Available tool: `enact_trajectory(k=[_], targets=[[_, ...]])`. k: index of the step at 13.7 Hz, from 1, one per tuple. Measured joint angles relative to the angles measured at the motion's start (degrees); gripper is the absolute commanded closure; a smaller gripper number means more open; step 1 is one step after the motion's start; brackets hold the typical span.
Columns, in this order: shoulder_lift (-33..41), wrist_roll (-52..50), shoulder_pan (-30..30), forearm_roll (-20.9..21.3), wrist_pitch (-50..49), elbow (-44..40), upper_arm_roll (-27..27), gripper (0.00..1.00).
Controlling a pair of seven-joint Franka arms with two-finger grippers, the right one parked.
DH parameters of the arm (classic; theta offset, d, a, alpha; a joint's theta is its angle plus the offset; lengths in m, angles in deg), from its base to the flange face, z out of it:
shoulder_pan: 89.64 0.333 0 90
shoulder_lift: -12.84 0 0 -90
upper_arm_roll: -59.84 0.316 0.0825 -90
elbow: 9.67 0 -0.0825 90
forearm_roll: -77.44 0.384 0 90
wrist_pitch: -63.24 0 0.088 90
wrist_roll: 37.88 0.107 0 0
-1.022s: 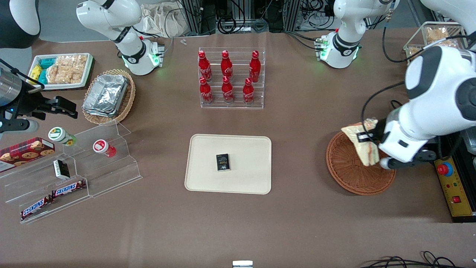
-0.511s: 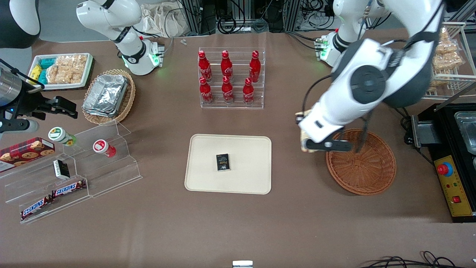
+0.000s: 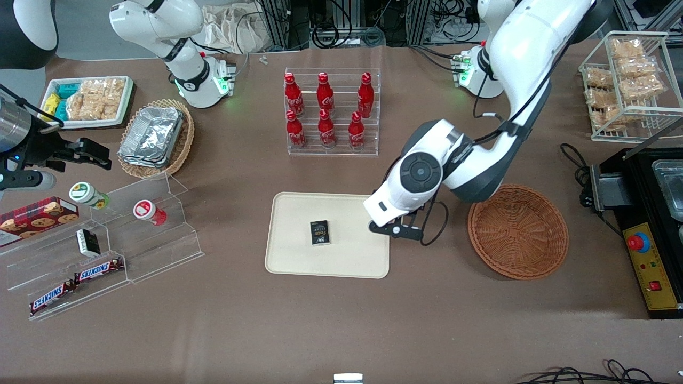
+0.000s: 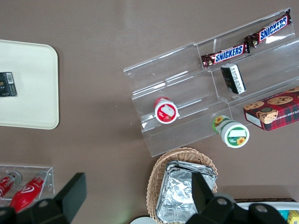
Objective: Place sandwich from basket to tray
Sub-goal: 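Carry the held sandwich over to the cream tray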
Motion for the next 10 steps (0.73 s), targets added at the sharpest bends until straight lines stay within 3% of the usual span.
enact_trajectory(k=[2, 5, 7, 8, 10], targets=[[-3.73, -0.32, -0.84, 3.05, 4.79, -0.05, 0.05, 0.83], [-7.63, -0.29, -1.01, 4.10, 7.60, -0.64, 0.10, 0.83], [-9.46, -0.29, -1.02, 5.91, 9.20, -0.88, 0.11, 0.77], [-10.25, -0.29, -1.02, 6.32, 9.54, -1.00, 0.11, 0.72], [-11.10, -0.29, -1.03, 6.51, 10.01, -1.34, 0.11, 0.44]])
